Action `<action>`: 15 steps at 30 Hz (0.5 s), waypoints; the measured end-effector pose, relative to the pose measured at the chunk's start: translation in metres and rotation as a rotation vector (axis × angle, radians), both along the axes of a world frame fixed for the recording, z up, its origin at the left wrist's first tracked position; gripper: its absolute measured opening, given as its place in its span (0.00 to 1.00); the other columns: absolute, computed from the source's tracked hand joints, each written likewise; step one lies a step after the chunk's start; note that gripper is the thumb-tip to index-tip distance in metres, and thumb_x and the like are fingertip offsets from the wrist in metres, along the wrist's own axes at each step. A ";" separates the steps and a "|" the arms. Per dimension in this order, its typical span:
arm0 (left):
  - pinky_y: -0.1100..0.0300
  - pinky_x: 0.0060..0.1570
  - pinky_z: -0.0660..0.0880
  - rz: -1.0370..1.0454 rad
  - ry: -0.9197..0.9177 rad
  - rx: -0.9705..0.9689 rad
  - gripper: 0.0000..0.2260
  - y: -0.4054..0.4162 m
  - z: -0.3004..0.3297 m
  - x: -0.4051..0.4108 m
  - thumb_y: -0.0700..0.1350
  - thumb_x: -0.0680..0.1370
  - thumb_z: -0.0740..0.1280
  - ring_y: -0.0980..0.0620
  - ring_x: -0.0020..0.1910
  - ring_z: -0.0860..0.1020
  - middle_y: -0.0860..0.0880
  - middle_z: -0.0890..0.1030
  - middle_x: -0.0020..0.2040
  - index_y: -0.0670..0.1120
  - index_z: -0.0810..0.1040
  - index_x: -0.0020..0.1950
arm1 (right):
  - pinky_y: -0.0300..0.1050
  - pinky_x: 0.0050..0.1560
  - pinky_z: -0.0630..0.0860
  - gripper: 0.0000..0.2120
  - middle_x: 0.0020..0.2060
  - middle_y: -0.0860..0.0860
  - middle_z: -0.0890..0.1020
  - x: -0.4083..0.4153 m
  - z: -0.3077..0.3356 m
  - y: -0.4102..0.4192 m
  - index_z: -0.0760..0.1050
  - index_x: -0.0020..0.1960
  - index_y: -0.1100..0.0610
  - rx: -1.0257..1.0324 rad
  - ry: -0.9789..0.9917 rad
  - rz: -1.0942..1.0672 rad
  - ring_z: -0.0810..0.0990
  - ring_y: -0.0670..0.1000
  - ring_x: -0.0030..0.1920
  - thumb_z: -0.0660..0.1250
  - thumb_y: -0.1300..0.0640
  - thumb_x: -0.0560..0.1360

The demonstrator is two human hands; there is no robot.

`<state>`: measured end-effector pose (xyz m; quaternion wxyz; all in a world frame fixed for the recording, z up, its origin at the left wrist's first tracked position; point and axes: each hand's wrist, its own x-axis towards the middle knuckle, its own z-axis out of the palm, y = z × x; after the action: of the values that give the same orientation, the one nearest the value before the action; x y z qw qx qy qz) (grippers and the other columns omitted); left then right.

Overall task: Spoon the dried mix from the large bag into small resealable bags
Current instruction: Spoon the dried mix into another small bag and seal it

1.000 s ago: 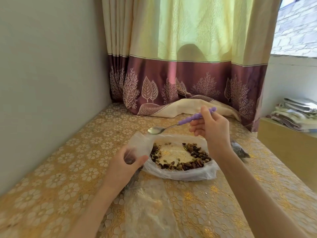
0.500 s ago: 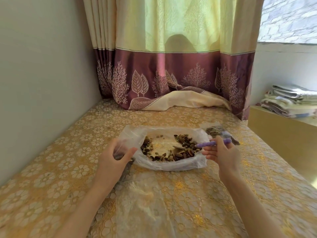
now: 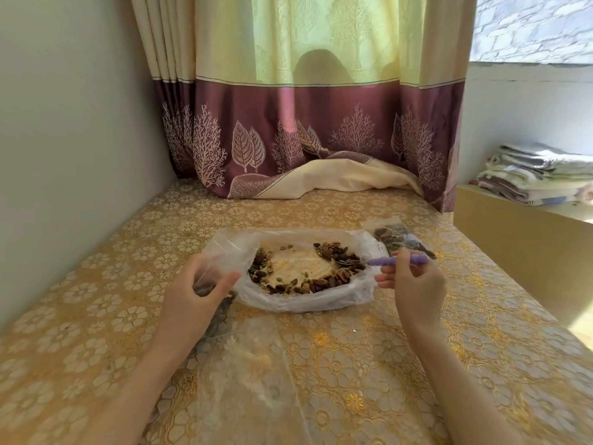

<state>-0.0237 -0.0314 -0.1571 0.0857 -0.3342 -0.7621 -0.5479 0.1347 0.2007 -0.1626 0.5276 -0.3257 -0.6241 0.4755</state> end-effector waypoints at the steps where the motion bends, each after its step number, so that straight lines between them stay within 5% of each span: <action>1: 0.82 0.37 0.65 0.000 -0.002 -0.003 0.13 0.000 0.000 0.000 0.56 0.69 0.67 0.75 0.43 0.73 0.57 0.78 0.46 0.57 0.73 0.51 | 0.48 0.37 0.80 0.18 0.31 0.51 0.84 0.000 -0.002 0.001 0.81 0.38 0.60 -0.009 -0.023 0.000 0.82 0.52 0.28 0.58 0.55 0.81; 9: 0.78 0.37 0.68 0.021 0.012 -0.042 0.11 0.001 0.002 0.002 0.57 0.69 0.68 0.76 0.44 0.72 0.61 0.77 0.47 0.65 0.70 0.48 | 0.39 0.32 0.79 0.17 0.31 0.51 0.85 -0.004 -0.008 0.008 0.81 0.38 0.62 -0.159 0.035 0.015 0.81 0.50 0.29 0.58 0.59 0.80; 15: 0.83 0.38 0.65 0.041 0.015 -0.036 0.15 0.002 -0.001 0.000 0.56 0.69 0.68 0.77 0.43 0.72 0.59 0.78 0.46 0.55 0.73 0.53 | 0.39 0.31 0.78 0.18 0.26 0.47 0.82 -0.007 -0.009 0.010 0.78 0.34 0.55 -0.136 0.073 -0.029 0.79 0.47 0.25 0.59 0.54 0.81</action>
<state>-0.0233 -0.0296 -0.1577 0.0966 -0.3238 -0.7780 -0.5296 0.1274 0.2105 -0.1716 0.5334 -0.3523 -0.5661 0.5205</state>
